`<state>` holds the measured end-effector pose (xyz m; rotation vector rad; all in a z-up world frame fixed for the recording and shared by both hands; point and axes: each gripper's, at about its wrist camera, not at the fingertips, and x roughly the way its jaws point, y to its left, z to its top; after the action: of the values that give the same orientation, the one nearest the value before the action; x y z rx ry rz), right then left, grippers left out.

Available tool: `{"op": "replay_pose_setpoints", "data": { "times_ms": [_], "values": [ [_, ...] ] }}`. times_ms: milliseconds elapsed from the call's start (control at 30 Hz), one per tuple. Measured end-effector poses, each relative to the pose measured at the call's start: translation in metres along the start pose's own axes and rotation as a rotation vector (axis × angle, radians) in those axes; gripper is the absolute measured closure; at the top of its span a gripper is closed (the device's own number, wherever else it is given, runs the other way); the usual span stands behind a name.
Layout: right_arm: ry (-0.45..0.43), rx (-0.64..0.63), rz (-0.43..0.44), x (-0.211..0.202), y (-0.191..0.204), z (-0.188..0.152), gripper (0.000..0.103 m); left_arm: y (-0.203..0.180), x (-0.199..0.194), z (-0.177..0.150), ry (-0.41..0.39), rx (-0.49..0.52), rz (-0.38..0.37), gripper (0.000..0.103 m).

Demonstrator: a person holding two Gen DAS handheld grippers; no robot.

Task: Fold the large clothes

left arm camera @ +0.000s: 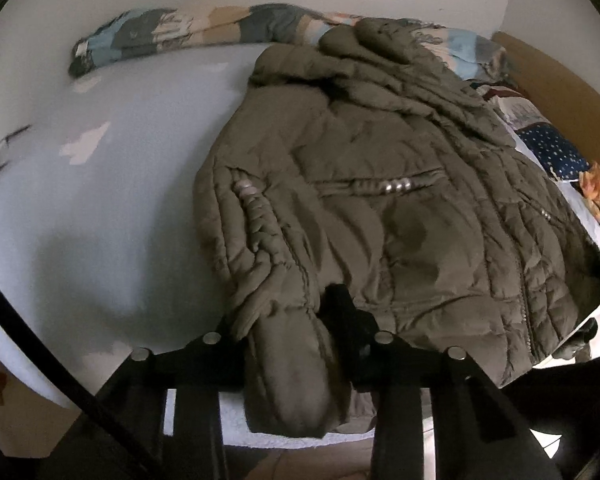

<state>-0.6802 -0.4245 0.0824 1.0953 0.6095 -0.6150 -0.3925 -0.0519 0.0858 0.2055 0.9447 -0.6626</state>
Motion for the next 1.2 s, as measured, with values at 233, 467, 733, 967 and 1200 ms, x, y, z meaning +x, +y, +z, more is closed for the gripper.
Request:
{"op": "replay_pose_setpoints", "data": {
  "times_ms": [233, 467, 733, 967, 1200],
  "values": [
    [-0.048, -0.048, 0.112, -0.029, 0.018, -0.001, 0.087, 0.011, -0.024, 0.006, -0.057, -0.016, -0.038, 0.077],
    [-0.055, -0.061, 0.202, -0.049, 0.029, -0.009, 0.088, 0.011, -0.041, 0.01, -0.105, -0.004, -0.067, 0.078],
    [-0.041, -0.062, 0.256, -0.071, 0.03, -0.018, 0.088, 0.011, -0.062, 0.027, -0.14, -0.002, -0.098, 0.078],
    [-0.041, -0.1, 0.282, -0.083, 0.045, -0.007, 0.088, 0.015, -0.074, 0.058, -0.162, 0.013, -0.125, 0.078],
    [-0.06, -0.162, 0.332, -0.087, 0.078, 0.024, 0.088, 0.017, -0.081, 0.105, -0.2, 0.014, -0.15, 0.078]
  ]
}}
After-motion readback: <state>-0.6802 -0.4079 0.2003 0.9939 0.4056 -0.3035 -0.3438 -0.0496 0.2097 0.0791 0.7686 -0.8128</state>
